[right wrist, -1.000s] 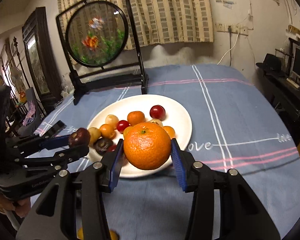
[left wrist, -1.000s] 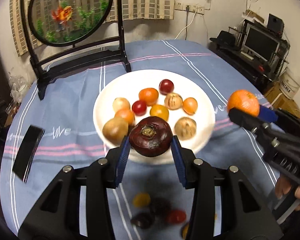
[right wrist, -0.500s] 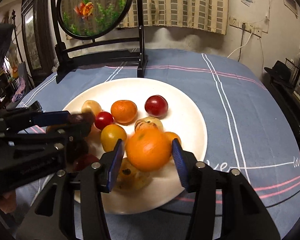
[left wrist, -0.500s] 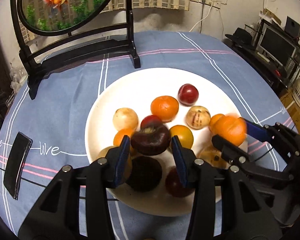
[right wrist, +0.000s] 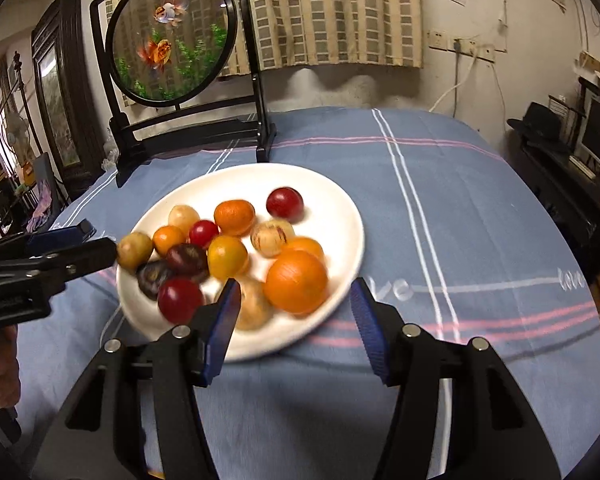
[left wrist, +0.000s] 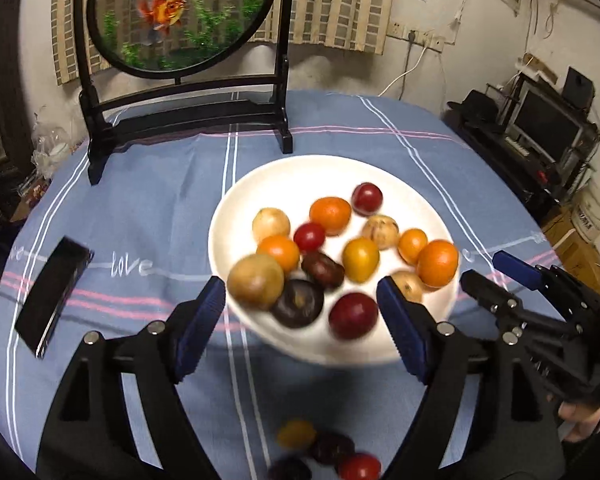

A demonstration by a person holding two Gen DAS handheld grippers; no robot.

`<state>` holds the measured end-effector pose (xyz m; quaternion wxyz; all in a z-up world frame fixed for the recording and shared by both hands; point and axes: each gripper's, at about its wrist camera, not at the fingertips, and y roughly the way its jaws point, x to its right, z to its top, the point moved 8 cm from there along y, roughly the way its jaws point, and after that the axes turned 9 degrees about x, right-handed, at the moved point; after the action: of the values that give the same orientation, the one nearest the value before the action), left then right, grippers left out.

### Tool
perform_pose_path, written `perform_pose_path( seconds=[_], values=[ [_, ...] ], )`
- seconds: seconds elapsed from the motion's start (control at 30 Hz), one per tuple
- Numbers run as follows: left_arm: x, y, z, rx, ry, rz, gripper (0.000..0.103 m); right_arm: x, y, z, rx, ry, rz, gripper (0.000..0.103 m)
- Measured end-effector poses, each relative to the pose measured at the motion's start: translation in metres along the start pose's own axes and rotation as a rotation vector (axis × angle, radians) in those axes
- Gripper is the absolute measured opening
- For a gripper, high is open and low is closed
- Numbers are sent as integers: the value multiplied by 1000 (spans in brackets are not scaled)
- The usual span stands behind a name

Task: Organize fruits
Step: 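Carry purple tomato and orange to the plate and open both tools, then move both open tools back toward the remaining fruits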

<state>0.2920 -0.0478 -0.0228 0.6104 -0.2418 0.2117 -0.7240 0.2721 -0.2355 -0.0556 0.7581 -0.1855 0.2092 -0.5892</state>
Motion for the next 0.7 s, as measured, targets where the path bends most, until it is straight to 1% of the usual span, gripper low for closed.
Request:
perform_pose_path(
  seconds=[0.1,0.33,0.53,0.7],
  values=[
    [-3,-18,-14,5,11,9,82,4,-20,-14,-3,2,-19,58],
    [-15,-54,-49,-6,1,17,83,6,-53,-51,-26,30,-21,59],
    [-23,-69,-76,-27,-8,22,83,0,-74,-79,-54,50,-4,59],
    [-24,-75,-98,-48,6,16,83,-13,-83,-89,-61,11,-3,60]
  ],
)
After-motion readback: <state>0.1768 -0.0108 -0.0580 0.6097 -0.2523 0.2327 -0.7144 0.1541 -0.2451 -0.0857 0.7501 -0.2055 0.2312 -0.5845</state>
